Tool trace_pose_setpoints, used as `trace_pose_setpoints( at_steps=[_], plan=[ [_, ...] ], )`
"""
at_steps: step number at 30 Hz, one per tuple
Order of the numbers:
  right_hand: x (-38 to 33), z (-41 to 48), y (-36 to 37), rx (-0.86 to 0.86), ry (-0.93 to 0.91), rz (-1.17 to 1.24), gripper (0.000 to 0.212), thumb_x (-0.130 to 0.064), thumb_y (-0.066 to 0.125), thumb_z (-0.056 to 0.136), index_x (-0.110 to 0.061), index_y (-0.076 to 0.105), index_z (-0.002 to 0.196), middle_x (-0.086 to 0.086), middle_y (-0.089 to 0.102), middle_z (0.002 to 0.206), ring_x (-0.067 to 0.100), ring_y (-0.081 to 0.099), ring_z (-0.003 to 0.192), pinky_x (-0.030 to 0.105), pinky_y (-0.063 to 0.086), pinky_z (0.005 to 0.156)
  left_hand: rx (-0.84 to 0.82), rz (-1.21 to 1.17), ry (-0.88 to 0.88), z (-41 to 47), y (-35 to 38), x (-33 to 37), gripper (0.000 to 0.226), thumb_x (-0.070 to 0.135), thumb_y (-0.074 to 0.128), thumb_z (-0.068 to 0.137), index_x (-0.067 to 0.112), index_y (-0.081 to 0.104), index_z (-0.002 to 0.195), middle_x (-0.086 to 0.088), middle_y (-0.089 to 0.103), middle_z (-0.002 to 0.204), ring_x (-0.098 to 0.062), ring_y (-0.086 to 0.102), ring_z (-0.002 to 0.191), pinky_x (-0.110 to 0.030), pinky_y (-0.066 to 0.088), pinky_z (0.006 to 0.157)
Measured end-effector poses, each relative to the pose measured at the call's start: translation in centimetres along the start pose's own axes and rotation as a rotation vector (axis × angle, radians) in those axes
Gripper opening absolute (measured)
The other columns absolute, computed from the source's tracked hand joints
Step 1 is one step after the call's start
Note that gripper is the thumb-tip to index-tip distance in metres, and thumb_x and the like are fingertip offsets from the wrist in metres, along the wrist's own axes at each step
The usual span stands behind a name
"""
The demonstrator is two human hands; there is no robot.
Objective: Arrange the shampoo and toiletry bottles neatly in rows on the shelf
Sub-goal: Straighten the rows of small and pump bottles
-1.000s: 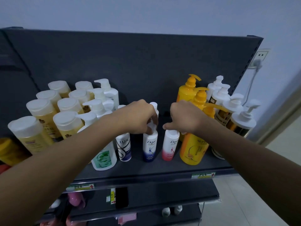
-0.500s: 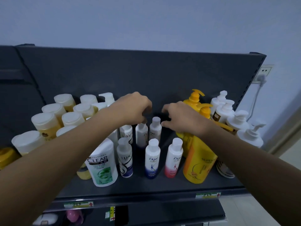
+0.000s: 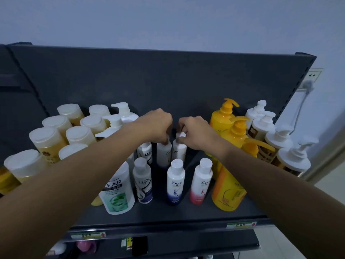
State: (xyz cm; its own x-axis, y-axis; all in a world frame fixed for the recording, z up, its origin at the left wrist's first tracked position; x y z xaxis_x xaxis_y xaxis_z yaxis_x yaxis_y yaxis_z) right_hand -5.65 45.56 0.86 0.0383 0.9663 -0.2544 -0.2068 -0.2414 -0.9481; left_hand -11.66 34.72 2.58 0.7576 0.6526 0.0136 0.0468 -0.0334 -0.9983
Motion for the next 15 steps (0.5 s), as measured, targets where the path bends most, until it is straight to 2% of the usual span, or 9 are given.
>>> trace_pose_setpoints(
  at_steps=[3, 6, 11, 15],
  plan=[
    [0.8, -0.1, -0.6, 0.025, 0.047, -0.047, 0.027, -0.029, 0.078, 0.080, -0.018, 0.071, 0.104, 0.006, 0.070, 0.098, 0.025, 0.065, 0.089, 0.031, 0.047, 0.062, 0.001, -0.048, 0.022, 0.3, 0.0, 0.3, 0.029, 0.026, 0.082, 0.073, 0.027, 0.077, 0.101, 0.007, 0.069, 0.087, -0.019, 0.067, 0.084, -0.039, 0.061, 0.070],
    [1.7, -0.3, -1.6, 0.028, 0.095, -0.091, 0.024, -0.027, 0.079, 0.078, -0.016, 0.079, 0.099, 0.006, 0.075, 0.097, 0.025, 0.069, 0.089, 0.037, 0.060, 0.072, -0.007, -0.083, 0.047, 0.6, 0.0, 0.7, 0.030, 0.025, 0.083, 0.073, 0.029, 0.078, 0.103, 0.010, 0.069, 0.090, -0.017, 0.067, 0.086, -0.036, 0.061, 0.071],
    [3.2, -0.9, -1.9, -0.019, 0.166, -0.130, 0.017, -0.022, 0.082, 0.075, -0.010, 0.080, 0.088, 0.006, 0.076, 0.087, 0.023, 0.070, 0.079, 0.036, 0.062, 0.067, -0.001, -0.122, 0.060, 1.1, -0.1, 1.6, 0.031, 0.028, 0.084, 0.075, 0.027, 0.078, 0.106, 0.010, 0.072, 0.096, -0.016, 0.068, 0.093, -0.036, 0.060, 0.077],
    [4.3, -1.5, -2.0, -0.036, 0.213, -0.117, 0.018, -0.022, 0.083, 0.072, -0.010, 0.079, 0.084, 0.006, 0.075, 0.084, 0.022, 0.070, 0.077, 0.037, 0.063, 0.064, -0.010, -0.155, 0.085, 1.2, -0.1, 2.5, 0.032, 0.024, 0.083, 0.077, 0.028, 0.078, 0.108, 0.014, 0.066, 0.091, -0.015, 0.067, 0.093, -0.029, 0.056, 0.073]
  ],
)
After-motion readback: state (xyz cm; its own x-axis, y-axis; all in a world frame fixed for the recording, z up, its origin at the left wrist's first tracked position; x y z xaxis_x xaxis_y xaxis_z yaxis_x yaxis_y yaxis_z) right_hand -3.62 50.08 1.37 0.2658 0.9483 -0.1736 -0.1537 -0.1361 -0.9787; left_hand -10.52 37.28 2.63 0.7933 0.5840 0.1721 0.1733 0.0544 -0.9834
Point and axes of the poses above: each hand's wrist, its own z-axis towards the middle knuckle, its own y-axis out of the palm, x = y × z, the point moved 6 cm from there along z, towards the middle knuckle
